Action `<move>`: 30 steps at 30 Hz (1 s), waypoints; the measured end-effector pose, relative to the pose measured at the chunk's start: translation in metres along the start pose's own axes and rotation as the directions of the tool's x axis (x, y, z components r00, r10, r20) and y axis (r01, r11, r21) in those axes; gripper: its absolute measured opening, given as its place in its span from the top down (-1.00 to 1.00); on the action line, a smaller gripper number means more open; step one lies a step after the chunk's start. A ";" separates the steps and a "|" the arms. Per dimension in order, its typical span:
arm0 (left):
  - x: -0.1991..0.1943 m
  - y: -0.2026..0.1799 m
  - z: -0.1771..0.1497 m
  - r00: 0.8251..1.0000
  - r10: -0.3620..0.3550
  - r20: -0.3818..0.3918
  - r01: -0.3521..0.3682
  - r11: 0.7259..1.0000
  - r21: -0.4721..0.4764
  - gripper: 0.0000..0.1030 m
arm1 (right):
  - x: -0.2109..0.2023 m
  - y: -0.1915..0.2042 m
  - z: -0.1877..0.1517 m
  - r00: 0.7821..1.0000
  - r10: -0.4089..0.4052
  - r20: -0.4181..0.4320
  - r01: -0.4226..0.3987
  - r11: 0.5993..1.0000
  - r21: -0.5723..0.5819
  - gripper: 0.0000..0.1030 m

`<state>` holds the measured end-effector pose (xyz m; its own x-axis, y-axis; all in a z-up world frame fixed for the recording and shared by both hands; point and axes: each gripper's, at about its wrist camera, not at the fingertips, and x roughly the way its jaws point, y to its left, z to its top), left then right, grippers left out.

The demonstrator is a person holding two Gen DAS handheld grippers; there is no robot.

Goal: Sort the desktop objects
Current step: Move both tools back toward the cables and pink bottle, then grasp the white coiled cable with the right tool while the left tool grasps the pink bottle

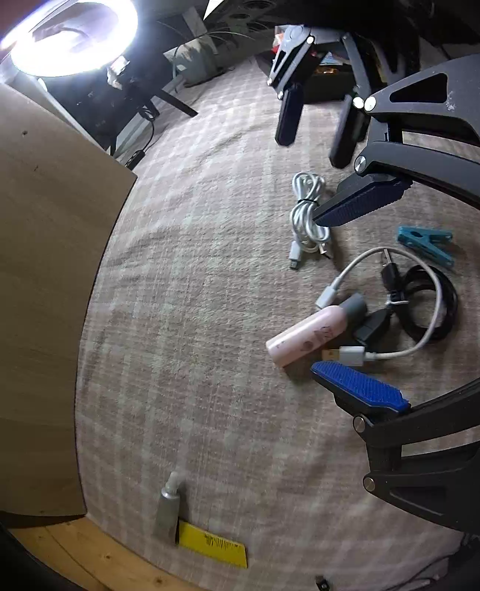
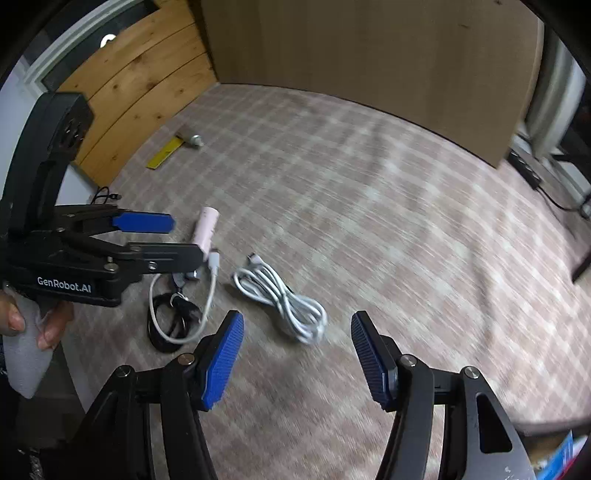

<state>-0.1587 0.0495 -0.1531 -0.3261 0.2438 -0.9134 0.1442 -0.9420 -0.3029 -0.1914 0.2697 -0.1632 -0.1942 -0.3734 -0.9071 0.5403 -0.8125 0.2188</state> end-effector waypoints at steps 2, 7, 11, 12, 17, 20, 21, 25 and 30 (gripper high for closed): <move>0.004 0.000 0.001 1.000 -0.004 -0.002 0.004 1.000 0.001 -0.53 | 0.008 0.002 0.003 1.000 0.012 -0.012 -0.013 1.000 -0.016 -0.10; 0.012 0.003 0.004 1.000 -0.015 -0.006 0.015 1.000 0.008 -0.51 | 0.024 0.008 0.008 0.999 0.034 -0.039 -0.035 0.999 -0.039 -0.10; 0.018 0.007 0.004 1.000 -0.027 -0.015 0.027 1.000 0.006 -0.33 | 0.032 0.005 0.009 0.998 0.044 -0.044 -0.045 0.999 -0.030 -0.10; 0.019 0.008 0.003 0.999 -0.027 -0.018 0.027 1.000 0.005 -0.29 | 0.034 0.004 0.010 0.998 0.044 -0.046 -0.045 0.999 -0.026 -0.10; 0.027 0.007 0.003 1.000 -0.022 -0.013 0.022 0.999 0.027 -0.01 | 0.045 -0.001 0.008 0.998 0.034 -0.060 -0.035 0.999 -0.010 0.08; 0.028 0.008 0.006 1.000 -0.005 0.002 0.005 1.000 0.026 0.31 | 0.045 -0.006 0.007 0.998 0.041 -0.038 -0.041 0.999 0.003 0.28; 0.029 0.010 0.006 1.000 -0.006 -0.001 0.006 1.000 0.024 0.53 | 0.046 -0.008 0.006 0.999 0.038 -0.037 -0.038 0.999 0.009 0.32; 0.028 0.015 0.005 1.000 -0.024 0.006 0.024 1.000 0.002 0.56 | 0.044 -0.018 0.003 0.999 0.031 -0.032 -0.029 0.998 0.046 0.56; 0.028 0.011 0.004 1.000 -0.002 0.011 0.002 1.000 0.021 0.57 | 0.039 -0.025 -0.006 0.998 0.057 -0.021 -0.054 0.992 0.113 0.63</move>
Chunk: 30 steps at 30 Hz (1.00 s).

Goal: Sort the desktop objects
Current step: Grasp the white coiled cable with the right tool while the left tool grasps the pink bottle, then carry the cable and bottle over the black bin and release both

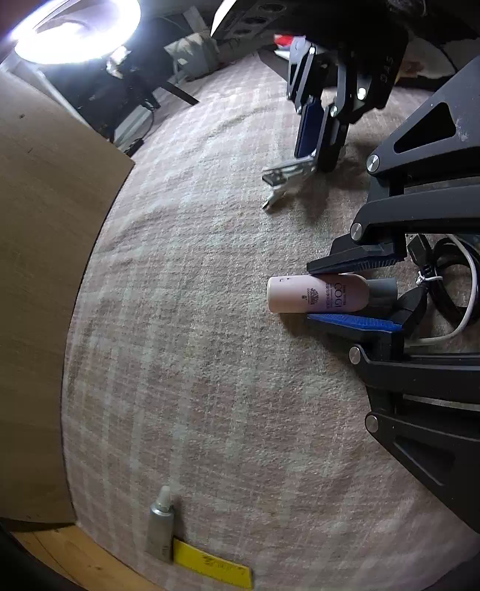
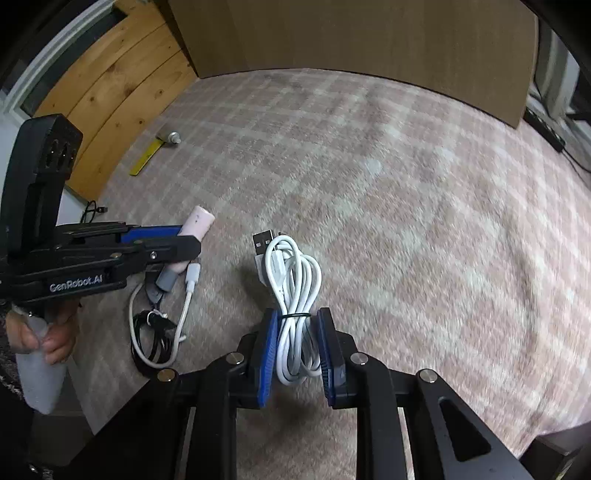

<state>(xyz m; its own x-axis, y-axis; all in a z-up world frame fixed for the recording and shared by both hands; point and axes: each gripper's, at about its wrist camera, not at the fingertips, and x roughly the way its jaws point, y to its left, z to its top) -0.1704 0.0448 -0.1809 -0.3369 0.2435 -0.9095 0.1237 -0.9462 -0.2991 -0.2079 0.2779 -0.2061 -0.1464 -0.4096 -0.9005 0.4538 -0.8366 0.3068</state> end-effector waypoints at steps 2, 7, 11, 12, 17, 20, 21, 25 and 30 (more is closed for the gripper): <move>0.000 -0.005 0.000 1.000 0.014 0.001 -0.014 1.000 0.023 0.57 | -0.002 -0.001 -0.003 1.000 -0.004 0.002 0.004 1.000 0.023 0.64; -0.009 -0.011 0.006 0.999 -0.038 0.026 0.039 0.999 -0.009 0.57 | -0.020 -0.010 -0.018 0.999 0.043 0.030 -0.046 0.993 0.111 0.70; -0.020 -0.022 0.007 0.998 -0.043 0.039 0.043 0.999 0.014 0.57 | -0.037 -0.016 -0.031 0.997 0.055 0.057 -0.063 0.987 0.147 0.70; -0.022 -0.023 0.006 0.998 -0.047 0.039 0.047 0.999 0.009 0.57 | -0.042 -0.018 -0.034 0.997 0.046 0.065 -0.056 0.986 0.156 0.70; -0.034 -0.048 -0.002 0.995 -0.090 0.041 0.089 0.996 0.033 0.57 | -0.074 -0.029 -0.055 0.986 0.088 0.140 -0.118 0.967 0.226 0.70; -0.041 -0.070 -0.010 0.990 -0.135 0.045 0.131 0.988 0.080 0.57 | -0.100 -0.033 -0.078 0.978 0.097 0.186 -0.143 0.957 0.252 0.71; -0.042 -0.076 -0.012 0.988 -0.146 0.043 0.142 0.986 0.087 0.57 | -0.109 -0.033 -0.087 0.975 0.094 0.199 -0.144 0.956 0.255 0.70; -0.041 -0.117 -0.019 0.980 -0.198 0.026 0.193 0.973 0.126 0.57 | -0.140 -0.033 -0.116 0.968 0.049 0.246 -0.120 0.952 0.283 0.71; -0.041 -0.181 -0.036 0.964 -0.266 -0.011 0.262 0.938 0.228 0.57 | -0.186 -0.050 -0.164 0.948 -0.013 0.318 -0.106 0.929 0.354 0.71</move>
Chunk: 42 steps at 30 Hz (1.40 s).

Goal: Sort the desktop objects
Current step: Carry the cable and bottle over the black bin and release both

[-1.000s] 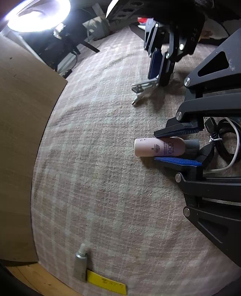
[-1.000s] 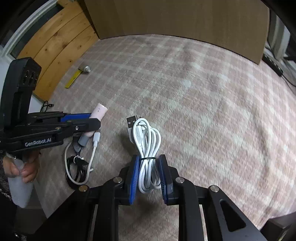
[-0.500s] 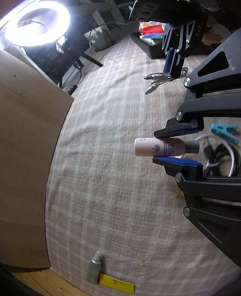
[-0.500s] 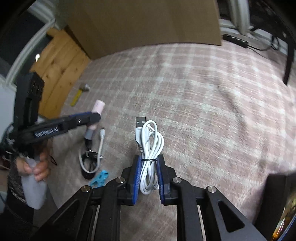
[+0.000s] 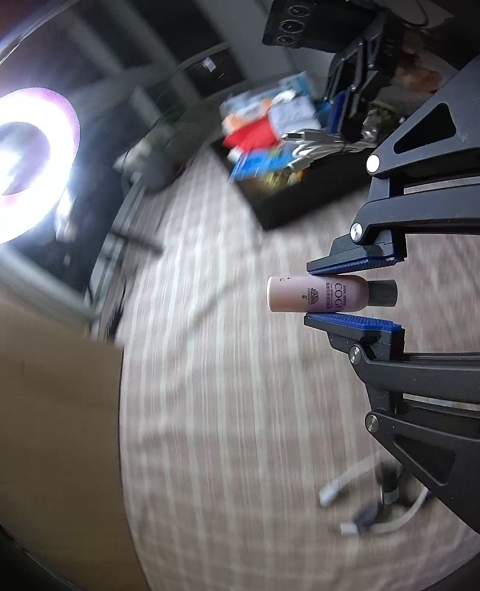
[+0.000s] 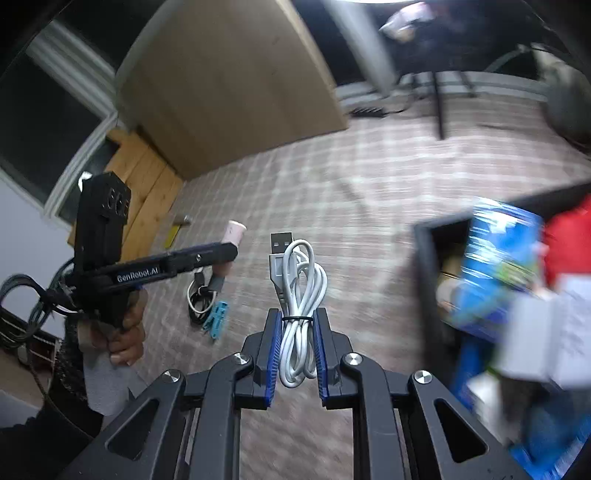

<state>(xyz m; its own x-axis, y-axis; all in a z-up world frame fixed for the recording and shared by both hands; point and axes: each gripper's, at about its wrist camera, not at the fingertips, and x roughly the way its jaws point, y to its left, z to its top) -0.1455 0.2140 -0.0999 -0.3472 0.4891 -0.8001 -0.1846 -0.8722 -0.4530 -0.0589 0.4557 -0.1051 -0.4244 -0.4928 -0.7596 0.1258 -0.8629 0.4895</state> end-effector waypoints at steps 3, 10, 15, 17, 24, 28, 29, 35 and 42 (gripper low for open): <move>0.013 -0.042 -0.002 0.999 -0.036 -0.023 0.038 0.997 0.063 0.57 | -0.038 -0.022 -0.016 0.998 -0.047 0.050 0.045 0.998 0.036 0.70; 0.044 -0.137 -0.009 0.989 -0.113 -0.090 0.129 0.971 0.202 0.57 | -0.110 -0.083 -0.059 0.979 -0.166 0.120 0.141 0.971 0.193 0.71; 0.062 -0.198 -0.017 0.979 -0.157 -0.131 0.189 0.940 0.282 0.57 | -0.147 -0.121 -0.086 0.962 -0.229 0.147 0.179 0.939 0.293 0.71; 0.068 -0.223 -0.021 0.974 -0.169 -0.150 0.209 0.926 0.315 0.57 | -0.156 -0.131 -0.092 0.958 -0.243 0.154 0.185 0.930 0.318 0.70; 0.092 -0.285 -0.029 0.964 -0.179 -0.197 0.244 0.888 0.390 0.57 | -0.169 -0.152 -0.101 0.952 -0.271 0.141 0.208 0.915 0.347 0.70; 0.110 -0.309 -0.033 0.958 -0.177 -0.223 0.257 0.878 0.405 0.57 | -0.170 -0.160 -0.105 0.957 -0.256 0.134 0.193 0.911 0.363 0.70; 0.114 -0.312 -0.034 0.957 -0.178 -0.229 0.260 0.876 0.406 0.57 | -0.169 -0.161 -0.105 0.958 -0.254 0.131 0.192 0.911 0.364 0.70; 0.126 -0.333 -0.037 0.952 -0.174 -0.251 0.271 0.860 0.432 0.37 | -0.168 -0.165 -0.105 0.961 -0.245 0.131 0.180 0.908 0.378 0.61; 0.112 -0.327 -0.033 0.964 -0.162 -0.211 0.242 0.866 0.437 0.01 | -0.179 -0.169 -0.105 0.958 -0.243 0.152 0.163 0.897 0.411 0.27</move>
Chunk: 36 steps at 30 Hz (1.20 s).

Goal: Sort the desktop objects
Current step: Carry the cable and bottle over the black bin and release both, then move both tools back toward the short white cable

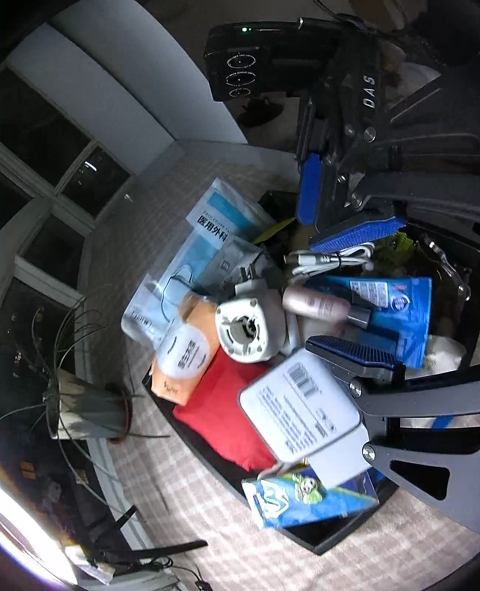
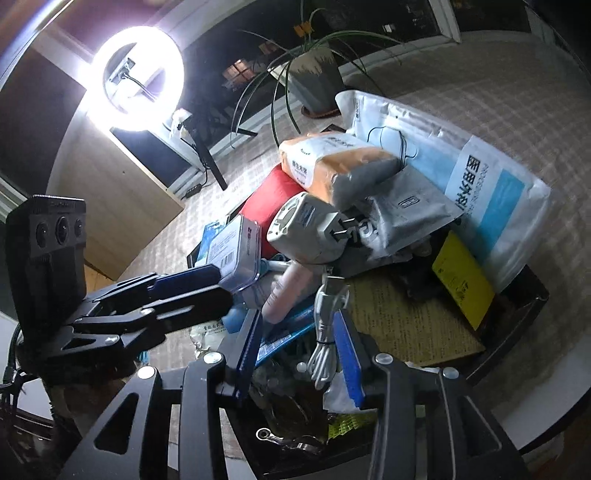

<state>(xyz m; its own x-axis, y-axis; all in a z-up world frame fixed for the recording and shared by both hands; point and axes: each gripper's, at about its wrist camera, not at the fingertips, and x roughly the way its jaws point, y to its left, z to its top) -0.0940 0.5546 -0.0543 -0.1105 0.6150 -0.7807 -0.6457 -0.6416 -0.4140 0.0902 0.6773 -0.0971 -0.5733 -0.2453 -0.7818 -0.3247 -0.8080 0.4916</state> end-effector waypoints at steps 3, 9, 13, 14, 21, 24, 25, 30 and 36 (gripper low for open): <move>-0.008 0.008 -0.004 1.000 0.010 0.008 -0.010 1.000 -0.012 0.01 | -0.002 0.000 0.000 1.000 -0.008 0.005 0.008 1.000 0.006 0.27; -0.028 0.032 -0.021 0.998 0.062 0.019 -0.061 0.997 -0.047 0.02 | -0.004 0.009 -0.002 1.000 -0.009 0.021 0.009 1.000 0.001 0.27; -0.045 0.055 -0.038 0.993 0.111 0.028 -0.108 0.990 -0.086 0.02 | -0.002 0.027 -0.003 1.000 -0.011 0.026 0.012 0.999 -0.043 0.27; -0.050 0.061 -0.043 0.992 0.124 0.030 -0.120 0.988 -0.096 0.02 | 0.000 0.032 -0.003 1.000 -0.012 0.025 0.014 0.998 -0.055 0.27; -0.099 0.118 -0.089 0.972 0.229 0.043 -0.216 0.956 -0.200 0.02 | 0.022 0.077 -0.003 1.000 0.001 -0.009 -0.002 0.990 -0.140 0.27; -0.121 0.140 -0.110 0.959 0.278 0.045 -0.260 0.935 -0.241 0.02 | 0.036 0.099 -0.006 0.999 0.009 -0.034 -0.015 0.984 -0.179 0.25; -0.128 0.148 -0.118 0.954 0.298 0.043 -0.278 0.926 -0.254 0.02 | 0.042 0.106 -0.008 0.999 0.010 -0.046 -0.019 0.981 -0.193 0.24; -0.165 0.197 -0.164 0.930 0.367 0.021 -0.336 0.873 -0.353 0.02 | 0.070 0.146 -0.016 0.994 0.027 -0.103 -0.053 0.964 -0.261 0.24; -0.206 0.255 -0.220 0.884 0.466 -0.027 -0.422 0.774 -0.473 0.04 | 0.112 0.198 -0.028 0.986 0.027 -0.166 -0.085 0.933 -0.350 0.24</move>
<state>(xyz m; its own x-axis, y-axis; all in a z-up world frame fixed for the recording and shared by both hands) -0.0698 0.1630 -0.1023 -0.3782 0.2327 -0.8960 -0.0960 -0.9725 -0.2120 -0.0170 0.4747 -0.0980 -0.4495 -0.3526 -0.8208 0.0086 -0.9205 0.3907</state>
